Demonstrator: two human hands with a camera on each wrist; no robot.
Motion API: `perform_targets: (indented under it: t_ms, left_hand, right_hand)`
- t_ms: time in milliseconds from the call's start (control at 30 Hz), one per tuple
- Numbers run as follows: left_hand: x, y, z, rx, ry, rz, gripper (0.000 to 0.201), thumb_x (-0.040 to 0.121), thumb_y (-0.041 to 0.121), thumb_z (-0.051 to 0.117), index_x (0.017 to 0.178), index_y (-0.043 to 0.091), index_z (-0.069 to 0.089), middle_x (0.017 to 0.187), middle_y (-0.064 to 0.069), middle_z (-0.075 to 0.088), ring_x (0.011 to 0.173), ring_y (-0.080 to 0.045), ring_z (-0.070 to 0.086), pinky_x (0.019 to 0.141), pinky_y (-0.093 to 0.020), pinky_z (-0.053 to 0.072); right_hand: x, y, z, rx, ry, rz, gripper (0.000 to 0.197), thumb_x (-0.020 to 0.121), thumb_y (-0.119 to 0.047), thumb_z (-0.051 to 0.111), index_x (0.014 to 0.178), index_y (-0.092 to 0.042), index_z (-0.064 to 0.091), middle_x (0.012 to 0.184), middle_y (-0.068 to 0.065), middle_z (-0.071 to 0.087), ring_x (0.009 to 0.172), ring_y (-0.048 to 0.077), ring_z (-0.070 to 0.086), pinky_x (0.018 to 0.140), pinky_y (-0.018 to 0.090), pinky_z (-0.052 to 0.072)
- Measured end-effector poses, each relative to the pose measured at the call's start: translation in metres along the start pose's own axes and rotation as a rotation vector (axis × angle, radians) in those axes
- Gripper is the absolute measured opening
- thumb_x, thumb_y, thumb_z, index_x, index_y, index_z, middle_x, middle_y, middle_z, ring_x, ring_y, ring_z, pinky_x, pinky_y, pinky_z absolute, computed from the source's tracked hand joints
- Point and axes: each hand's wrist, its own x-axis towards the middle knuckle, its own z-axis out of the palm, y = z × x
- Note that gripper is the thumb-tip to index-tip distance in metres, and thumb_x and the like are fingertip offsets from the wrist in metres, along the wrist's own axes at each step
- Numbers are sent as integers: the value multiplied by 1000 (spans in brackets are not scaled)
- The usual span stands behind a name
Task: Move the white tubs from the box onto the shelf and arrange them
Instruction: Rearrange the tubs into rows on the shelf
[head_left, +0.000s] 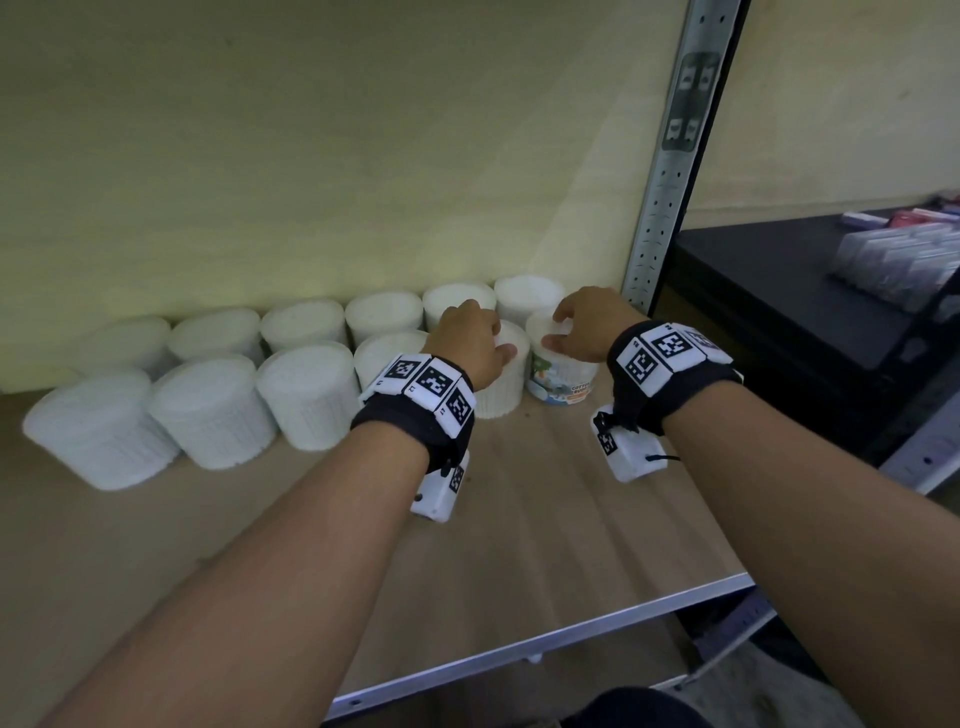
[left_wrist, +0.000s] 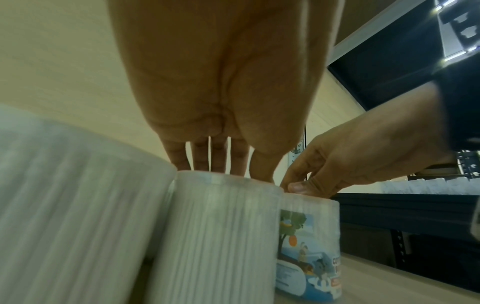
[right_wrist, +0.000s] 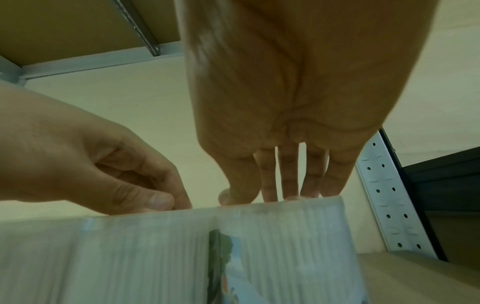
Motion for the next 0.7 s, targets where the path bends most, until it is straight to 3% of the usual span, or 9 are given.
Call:
perform_targets:
  t_ms: [267, 400, 467, 600, 700]
  left_hand:
    - [-2, 2, -13, -14, -127, 25, 40, 95, 17, 54, 134, 9, 49, 141, -10, 47, 129, -26, 46, 102, -30, 37]
    - [-2, 6, -23, 28, -234, 56, 48, 93, 1, 46, 139, 17, 44, 145, -8, 43, 128, -26, 46, 98, -28, 41]
    - [-2, 7, -27, -9, -220, 73, 54, 88, -3, 45, 137, 19, 46, 142, -7, 44, 127, -26, 46, 101, -32, 44]
    - [2, 6, -20, -3, 12, 32, 42, 88, 18, 54, 130, 14, 51, 132, -9, 50, 126, -28, 43, 104, -43, 41]
    - [3, 4, -10, 135, -28, -40, 51, 91, 41, 54, 129, 8, 50, 133, -14, 46, 126, -32, 41, 103, -44, 40]
  right_hand:
    - [1, -1, 2, 0, 27, 21, 50, 93, -41, 54, 127, -5, 60, 131, 12, 57, 121, 28, 54, 100, 34, 43]
    - [2, -1, 3, 13, 37, 27, 49, 92, -41, 57, 124, -5, 62, 129, 12, 59, 119, 28, 56, 98, 34, 45]
    - [3, 0, 4, 25, 36, 31, 48, 92, -41, 57, 123, -4, 62, 127, 12, 61, 118, 28, 57, 97, 33, 46]
    - [4, 1, 5, 30, 43, 34, 49, 92, -42, 55, 123, -3, 62, 127, 13, 61, 116, 29, 58, 96, 33, 47]
    - [5, 2, 5, 32, 47, 28, 49, 92, -42, 56, 123, -4, 62, 126, 13, 61, 116, 28, 58, 96, 33, 48]
